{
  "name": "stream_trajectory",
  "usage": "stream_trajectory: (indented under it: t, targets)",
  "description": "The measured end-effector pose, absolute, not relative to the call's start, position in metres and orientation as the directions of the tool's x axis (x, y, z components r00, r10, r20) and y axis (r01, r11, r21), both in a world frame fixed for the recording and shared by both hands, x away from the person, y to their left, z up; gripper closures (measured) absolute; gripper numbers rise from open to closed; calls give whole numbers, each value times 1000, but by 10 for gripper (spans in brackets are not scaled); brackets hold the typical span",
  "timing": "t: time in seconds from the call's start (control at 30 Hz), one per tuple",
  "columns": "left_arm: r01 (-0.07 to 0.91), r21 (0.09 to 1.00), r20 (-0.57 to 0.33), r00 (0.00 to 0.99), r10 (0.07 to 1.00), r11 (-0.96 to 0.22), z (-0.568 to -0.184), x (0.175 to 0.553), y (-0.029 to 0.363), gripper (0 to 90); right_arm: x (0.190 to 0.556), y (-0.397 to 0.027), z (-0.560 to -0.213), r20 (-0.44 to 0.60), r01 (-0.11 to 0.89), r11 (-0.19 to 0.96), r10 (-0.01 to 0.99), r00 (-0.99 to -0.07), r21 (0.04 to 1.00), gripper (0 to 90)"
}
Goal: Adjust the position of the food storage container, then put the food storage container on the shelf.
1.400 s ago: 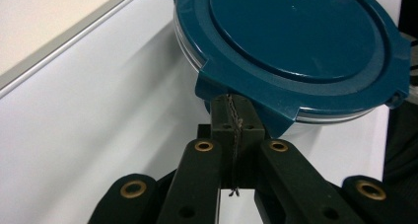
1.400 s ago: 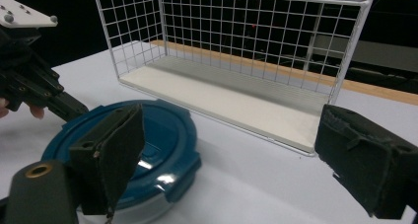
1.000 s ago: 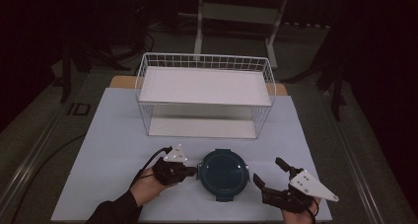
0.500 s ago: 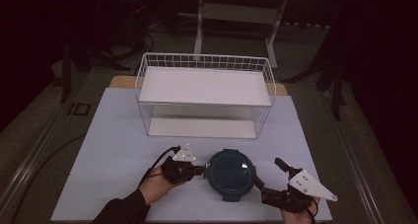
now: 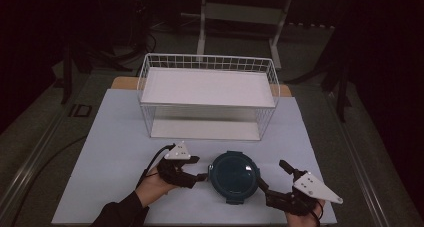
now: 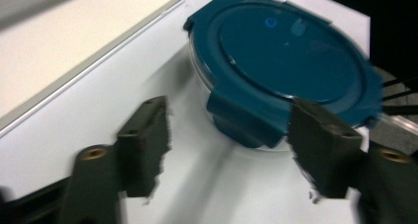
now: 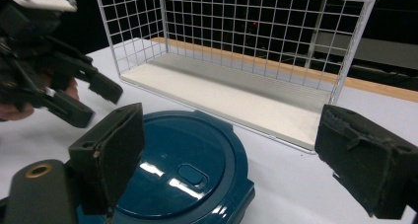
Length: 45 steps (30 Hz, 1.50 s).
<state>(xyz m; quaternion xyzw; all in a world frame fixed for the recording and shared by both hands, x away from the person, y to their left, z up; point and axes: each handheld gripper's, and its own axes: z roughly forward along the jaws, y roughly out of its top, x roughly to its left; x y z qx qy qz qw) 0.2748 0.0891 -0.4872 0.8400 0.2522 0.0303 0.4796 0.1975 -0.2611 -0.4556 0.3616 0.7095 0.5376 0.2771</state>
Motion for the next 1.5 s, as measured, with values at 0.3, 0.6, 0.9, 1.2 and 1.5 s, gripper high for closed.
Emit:
stream_trajectory:
  t: [0.3,0.6,0.9,1.2,1.5]
  targets:
    - [456,816,-284,851,441,-354,-465,264,84,19,196,-256,-453,-28,191,181,793,-609,965,127]
    - [502,811,-339,822,459,-301,-455,268,81,25,197,-257,-447,-12,192,169,779,-627,967,128]
    - [640,724,-457,725,516,-258,-470,291,74,37,202,-252,-442,-56,167,221,744,-666,961,158]
    - [822,524,-636,552,539,-224,-505,308,73,50,203,-256,-446,-25,197,206,748,-663,959,114]
    - [912,355,-751,410,517,-208,-515,313,71,208,200,-250,-445,-16,203,210,732,-681,956,100]
